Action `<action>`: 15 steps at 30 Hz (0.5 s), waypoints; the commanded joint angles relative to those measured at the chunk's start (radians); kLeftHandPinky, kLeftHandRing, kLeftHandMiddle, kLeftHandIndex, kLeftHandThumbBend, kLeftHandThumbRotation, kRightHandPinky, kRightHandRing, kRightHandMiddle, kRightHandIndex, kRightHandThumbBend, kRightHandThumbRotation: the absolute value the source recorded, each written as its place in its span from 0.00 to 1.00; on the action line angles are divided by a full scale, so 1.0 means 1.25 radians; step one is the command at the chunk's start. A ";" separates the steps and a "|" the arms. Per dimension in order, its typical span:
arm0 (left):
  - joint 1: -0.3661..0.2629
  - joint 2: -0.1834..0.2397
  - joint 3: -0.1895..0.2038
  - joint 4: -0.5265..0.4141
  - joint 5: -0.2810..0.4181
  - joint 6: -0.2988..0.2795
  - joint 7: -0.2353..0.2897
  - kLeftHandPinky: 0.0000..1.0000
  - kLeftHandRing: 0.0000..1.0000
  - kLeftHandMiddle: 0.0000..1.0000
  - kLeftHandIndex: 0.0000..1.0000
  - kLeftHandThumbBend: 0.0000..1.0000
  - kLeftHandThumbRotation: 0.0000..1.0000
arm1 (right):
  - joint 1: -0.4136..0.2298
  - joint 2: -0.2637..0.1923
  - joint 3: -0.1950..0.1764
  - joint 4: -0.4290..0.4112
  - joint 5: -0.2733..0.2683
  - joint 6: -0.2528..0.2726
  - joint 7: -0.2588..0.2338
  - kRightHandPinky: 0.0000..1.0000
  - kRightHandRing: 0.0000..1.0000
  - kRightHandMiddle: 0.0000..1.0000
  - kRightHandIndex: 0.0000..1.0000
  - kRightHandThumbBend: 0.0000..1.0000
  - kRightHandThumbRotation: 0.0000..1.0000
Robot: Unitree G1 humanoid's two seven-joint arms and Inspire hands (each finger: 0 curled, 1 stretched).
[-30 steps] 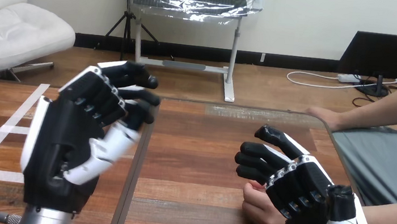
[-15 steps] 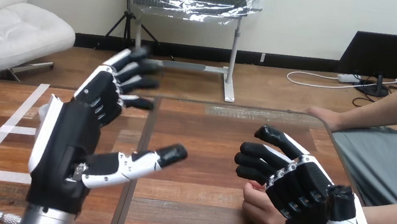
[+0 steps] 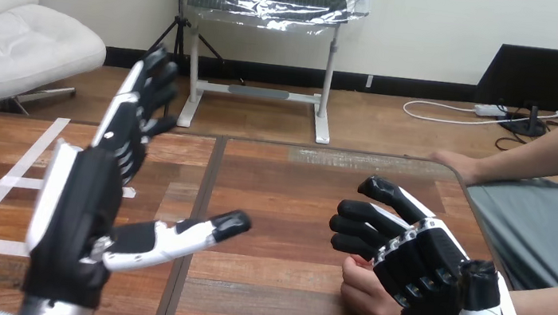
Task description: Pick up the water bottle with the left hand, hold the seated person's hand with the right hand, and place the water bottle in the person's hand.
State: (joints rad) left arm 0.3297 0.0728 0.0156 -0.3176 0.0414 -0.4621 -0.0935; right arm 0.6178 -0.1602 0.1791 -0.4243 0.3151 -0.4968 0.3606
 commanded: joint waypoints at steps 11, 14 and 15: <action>0.005 -0.019 0.049 -0.001 -0.046 -0.030 0.061 0.76 0.85 0.89 0.92 1.00 0.00 | -0.025 0.010 -0.002 -0.022 -0.003 -0.012 -0.003 0.72 0.75 0.77 0.82 0.53 1.00; 0.000 -0.017 0.063 -0.004 -0.039 -0.036 0.077 0.75 0.85 0.88 0.90 1.00 0.00 | -0.024 0.009 -0.003 -0.021 -0.001 -0.012 -0.002 0.72 0.75 0.77 0.82 0.53 1.00; -0.002 -0.016 0.066 -0.003 -0.037 -0.039 0.082 0.75 0.85 0.88 0.90 1.00 0.00 | -0.025 0.009 -0.003 -0.020 -0.001 -0.012 -0.002 0.72 0.75 0.77 0.82 0.53 1.00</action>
State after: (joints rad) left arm 0.3396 0.0851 0.0647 -0.3092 -0.0002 -0.4817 -0.0230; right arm 0.6180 -0.1591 0.1807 -0.4243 0.3145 -0.4969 0.3603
